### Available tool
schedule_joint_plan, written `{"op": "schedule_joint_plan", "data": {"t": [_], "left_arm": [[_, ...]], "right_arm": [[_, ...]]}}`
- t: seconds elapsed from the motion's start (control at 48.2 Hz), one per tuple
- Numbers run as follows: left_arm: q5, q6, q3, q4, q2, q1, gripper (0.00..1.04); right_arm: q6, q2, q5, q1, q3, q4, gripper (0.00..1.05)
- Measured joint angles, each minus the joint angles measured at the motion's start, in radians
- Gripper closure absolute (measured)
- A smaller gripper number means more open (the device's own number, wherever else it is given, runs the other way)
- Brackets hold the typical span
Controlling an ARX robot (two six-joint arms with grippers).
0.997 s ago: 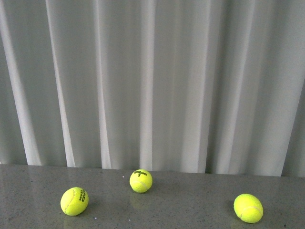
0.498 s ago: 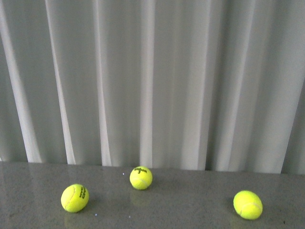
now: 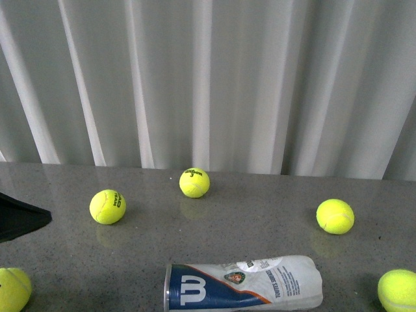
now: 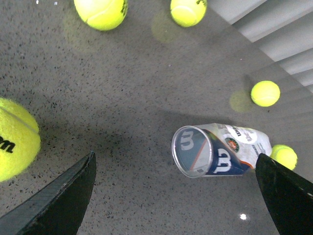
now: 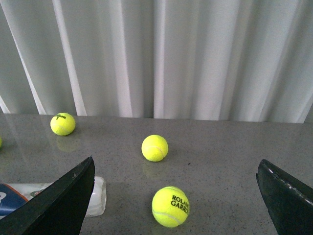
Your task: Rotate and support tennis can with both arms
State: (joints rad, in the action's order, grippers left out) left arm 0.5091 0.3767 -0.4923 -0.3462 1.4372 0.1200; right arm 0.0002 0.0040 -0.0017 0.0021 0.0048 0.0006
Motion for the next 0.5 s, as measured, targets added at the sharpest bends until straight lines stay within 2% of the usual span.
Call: {"op": "schedule_joint_plan", "data": {"t": [0.166, 0.291, 0.498], "left_arm": [[0.027, 0.032, -0.119, -0.078, 0.277, -0.045, 0.07], [0.073, 0.058, -0.135, -0.105, 0.343, -0.086, 0.07], [0.132, 0.14, -0.146, -0.185, 0.431, -0.216, 0.07]], "right_arm": [[0.0, 0.0, 0.0, 0.0, 0.0, 0.0, 0.07], [0.0, 0.0, 0.0, 0.0, 0.0, 0.0, 0.07], [0.0, 0.0, 0.0, 0.0, 0.0, 0.0, 0.07]]}}
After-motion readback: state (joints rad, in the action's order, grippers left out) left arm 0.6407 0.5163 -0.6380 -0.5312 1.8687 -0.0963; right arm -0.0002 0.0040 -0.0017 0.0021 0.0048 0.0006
